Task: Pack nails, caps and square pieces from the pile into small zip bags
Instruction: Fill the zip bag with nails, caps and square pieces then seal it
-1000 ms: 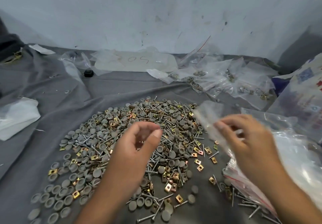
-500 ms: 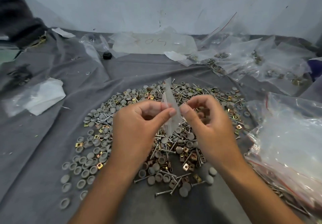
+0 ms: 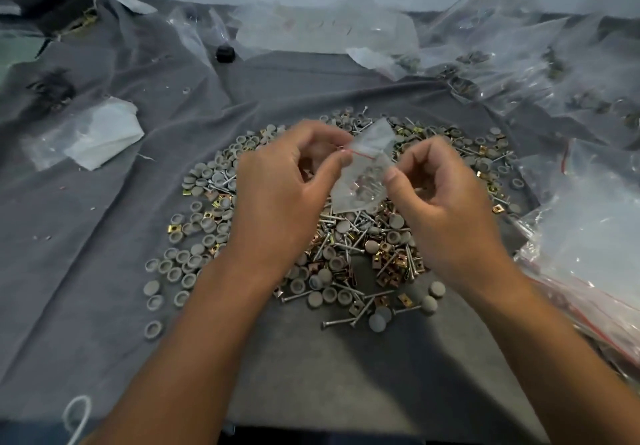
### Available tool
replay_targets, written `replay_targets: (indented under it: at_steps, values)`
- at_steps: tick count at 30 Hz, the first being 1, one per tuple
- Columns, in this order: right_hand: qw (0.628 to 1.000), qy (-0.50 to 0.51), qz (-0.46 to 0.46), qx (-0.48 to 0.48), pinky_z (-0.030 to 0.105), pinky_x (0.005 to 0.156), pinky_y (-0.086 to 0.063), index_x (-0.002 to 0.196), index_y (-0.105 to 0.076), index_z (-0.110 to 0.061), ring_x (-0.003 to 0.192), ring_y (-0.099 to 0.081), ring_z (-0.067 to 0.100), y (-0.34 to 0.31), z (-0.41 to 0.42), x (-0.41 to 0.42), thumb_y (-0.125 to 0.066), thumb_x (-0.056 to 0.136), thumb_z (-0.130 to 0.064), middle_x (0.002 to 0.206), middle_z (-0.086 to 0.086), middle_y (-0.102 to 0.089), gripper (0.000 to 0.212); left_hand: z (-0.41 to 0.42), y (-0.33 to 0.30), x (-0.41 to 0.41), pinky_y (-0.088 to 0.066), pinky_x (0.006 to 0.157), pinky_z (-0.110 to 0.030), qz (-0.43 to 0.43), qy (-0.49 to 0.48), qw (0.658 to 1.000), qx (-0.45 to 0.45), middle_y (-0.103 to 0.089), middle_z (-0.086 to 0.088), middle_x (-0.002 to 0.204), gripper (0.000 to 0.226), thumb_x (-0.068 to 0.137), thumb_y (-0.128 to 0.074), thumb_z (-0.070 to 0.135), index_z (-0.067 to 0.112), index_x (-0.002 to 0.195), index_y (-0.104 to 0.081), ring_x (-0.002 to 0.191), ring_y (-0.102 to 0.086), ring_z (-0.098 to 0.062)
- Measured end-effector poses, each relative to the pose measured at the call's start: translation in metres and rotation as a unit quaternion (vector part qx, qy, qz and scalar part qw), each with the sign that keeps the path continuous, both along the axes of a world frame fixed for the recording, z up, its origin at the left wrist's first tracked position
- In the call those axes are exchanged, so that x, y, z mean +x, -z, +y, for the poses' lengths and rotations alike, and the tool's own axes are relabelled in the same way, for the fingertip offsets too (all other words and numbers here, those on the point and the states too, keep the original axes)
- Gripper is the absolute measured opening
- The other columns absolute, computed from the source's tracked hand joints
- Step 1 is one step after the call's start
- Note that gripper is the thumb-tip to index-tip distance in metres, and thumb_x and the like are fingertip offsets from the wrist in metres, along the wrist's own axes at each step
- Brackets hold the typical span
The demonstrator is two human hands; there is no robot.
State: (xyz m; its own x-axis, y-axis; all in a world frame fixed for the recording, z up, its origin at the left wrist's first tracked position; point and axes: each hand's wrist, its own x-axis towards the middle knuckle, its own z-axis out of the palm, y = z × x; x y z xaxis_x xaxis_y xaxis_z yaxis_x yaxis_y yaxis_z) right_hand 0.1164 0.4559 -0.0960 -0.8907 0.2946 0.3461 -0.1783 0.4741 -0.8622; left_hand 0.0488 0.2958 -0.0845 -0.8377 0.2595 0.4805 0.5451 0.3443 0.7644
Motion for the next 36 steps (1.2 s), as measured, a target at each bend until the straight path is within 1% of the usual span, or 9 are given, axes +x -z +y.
replay_targets:
  at_steps: [3, 10, 12, 15, 20, 24, 29, 33, 36]
  values:
    - [0.998, 0.018, 0.016, 0.063, 0.017, 0.054, -0.047, 0.088, -0.054, -0.030, 0.067, -0.062, 0.008, 0.001, -0.002, 0.004, -0.071, 0.092, -0.023, 0.077, -0.011, -0.064, 0.019, 0.001, 0.001, 0.000, -0.054, 0.066, -0.014, 0.059, -0.058, 0.997, 0.001, -0.072, 0.011, 0.091, 0.021, 0.092, -0.072, 0.019, 0.028, 0.100, -0.054, 0.082, -0.069, 0.001]
    - [0.994, -0.060, -0.014, 0.095, 0.015, 0.067, -0.051, 0.096, -0.061, -0.026, 0.082, -0.065, 0.003, 0.010, -0.006, 0.009, -0.070, 0.091, -0.022, 0.087, -0.014, -0.066, 0.011, -0.006, 0.005, -0.008, -0.046, 0.087, -0.008, 0.187, -0.109, 0.974, -0.060, -0.074, -0.002, 0.101, 0.017, 0.091, -0.064, 0.001, 0.012, 0.088, -0.078, 0.094, -0.067, -0.007]
    - [0.963, -0.143, -0.078, 0.213, 0.015, 0.077, -0.049, 0.099, -0.065, -0.031, 0.090, -0.059, -0.001, 0.020, -0.010, 0.011, -0.066, 0.090, -0.036, 0.096, -0.020, -0.061, 0.011, -0.008, 0.004, -0.010, -0.049, 0.087, -0.012, 0.193, -0.109, 0.973, -0.064, -0.074, -0.003, 0.101, 0.017, 0.093, -0.064, 0.002, 0.010, 0.097, -0.078, 0.093, -0.068, -0.009]
    - [0.902, -0.224, -0.103, 0.355, 0.033, 0.093, -0.047, 0.116, -0.067, -0.038, 0.109, -0.049, 0.007, 0.037, -0.022, 0.013, -0.067, 0.091, -0.047, 0.115, -0.016, -0.057, 0.027, -0.006, 0.004, -0.007, -0.054, 0.088, -0.025, 0.195, -0.085, 0.973, -0.091, -0.074, -0.004, 0.105, 0.019, 0.094, -0.064, 0.003, 0.008, 0.107, -0.077, 0.097, -0.068, -0.014]
    - [0.880, -0.234, -0.074, 0.406, 0.035, 0.090, -0.047, 0.118, -0.068, -0.036, 0.108, -0.047, 0.014, 0.042, -0.029, 0.016, -0.064, 0.091, -0.050, 0.116, -0.012, -0.058, 0.031, -0.001, 0.006, 0.000, -0.045, 0.098, -0.023, 0.166, -0.070, 0.971, -0.159, -0.068, -0.006, 0.117, 0.032, 0.088, -0.072, 0.004, 0.006, 0.120, -0.071, 0.108, -0.060, -0.019]
    - [0.875, -0.243, -0.076, 0.412, 0.036, 0.083, -0.050, 0.113, -0.063, -0.032, 0.101, -0.049, 0.016, 0.043, -0.028, 0.018, -0.067, 0.092, -0.039, 0.112, -0.010, -0.057, 0.023, 0.002, 0.007, 0.004, -0.048, 0.101, -0.043, 0.146, -0.056, 0.971, -0.182, -0.064, -0.009, 0.125, 0.044, 0.083, -0.073, 0.000, 0.004, 0.126, -0.066, 0.115, -0.060, -0.022]
    - [0.914, -0.228, -0.075, 0.327, 0.034, 0.078, -0.053, 0.110, -0.064, -0.029, 0.100, -0.058, 0.014, 0.044, -0.021, 0.015, -0.066, 0.094, -0.020, 0.107, -0.008, -0.058, 0.019, 0.004, 0.012, 0.001, -0.049, 0.101, -0.043, 0.137, -0.050, 0.970, -0.196, -0.063, -0.009, 0.128, 0.050, 0.078, -0.076, -0.005, 0.003, 0.127, -0.065, 0.118, -0.059, -0.022]
    - [0.982, -0.118, -0.018, 0.145, 0.007, 0.077, -0.049, 0.104, -0.068, -0.034, 0.094, -0.064, -0.009, 0.035, -0.008, 0.011, -0.073, 0.087, -0.029, 0.101, -0.021, -0.069, 0.019, 0.005, 0.016, -0.002, -0.043, 0.108, -0.035, 0.130, -0.027, 0.965, -0.225, -0.062, -0.005, 0.130, 0.053, 0.078, -0.077, 0.006, 0.008, 0.129, -0.064, 0.122, -0.055, -0.018]
    - [0.996, -0.060, -0.003, -0.072, 0.010, 0.067, -0.053, 0.097, -0.070, -0.036, 0.087, -0.071, 0.002, 0.023, -0.003, 0.004, -0.075, 0.081, -0.033, 0.096, -0.015, -0.074, 0.017, 0.005, 0.018, -0.005, -0.040, 0.109, -0.031, 0.106, -0.012, 0.967, -0.231, -0.060, 0.001, 0.132, 0.052, 0.081, -0.075, 0.014, 0.013, 0.132, -0.062, 0.123, -0.052, -0.013]
